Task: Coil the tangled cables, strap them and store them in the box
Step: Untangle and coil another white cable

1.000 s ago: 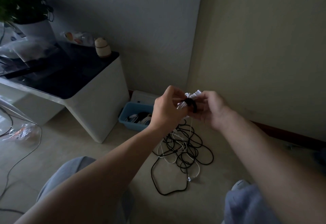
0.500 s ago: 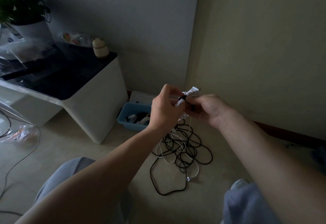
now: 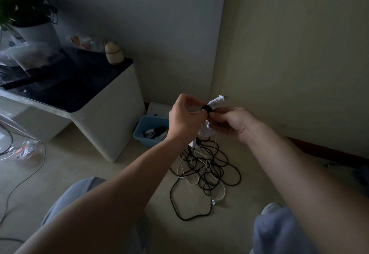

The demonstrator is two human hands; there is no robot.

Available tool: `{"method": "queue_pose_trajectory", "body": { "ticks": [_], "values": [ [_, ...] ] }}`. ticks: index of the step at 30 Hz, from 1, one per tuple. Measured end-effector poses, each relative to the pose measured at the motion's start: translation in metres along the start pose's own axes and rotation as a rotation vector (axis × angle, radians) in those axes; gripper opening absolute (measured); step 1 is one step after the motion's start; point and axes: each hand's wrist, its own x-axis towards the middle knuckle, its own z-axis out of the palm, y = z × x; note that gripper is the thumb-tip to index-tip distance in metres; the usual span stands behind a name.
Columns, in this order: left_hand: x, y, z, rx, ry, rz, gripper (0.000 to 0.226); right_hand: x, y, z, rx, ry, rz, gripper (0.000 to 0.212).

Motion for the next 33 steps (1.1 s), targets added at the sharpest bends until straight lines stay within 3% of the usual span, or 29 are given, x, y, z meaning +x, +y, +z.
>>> {"method": "queue_pose_trajectory", "body": {
  "ticks": [11,23,33],
  "values": [
    [0.0044,0.0021,-0.0016,-0.149,-0.015,-0.140,0.032,-0.0004,0.0044,0.0018,-0.174,0.094,-0.031,0.016],
    [0.0023,0.0072,0.0001,-0.104,-0.013,-0.150,0.019,0.0017,0.0046,0.0006,-0.239,0.106,-0.033,0.022],
    [0.0037,0.0078,-0.0014,-0.101,0.007,-0.173,0.018,-0.0032,0.0028,0.0007,-0.413,0.228,-0.192,0.025]
  ]
}}
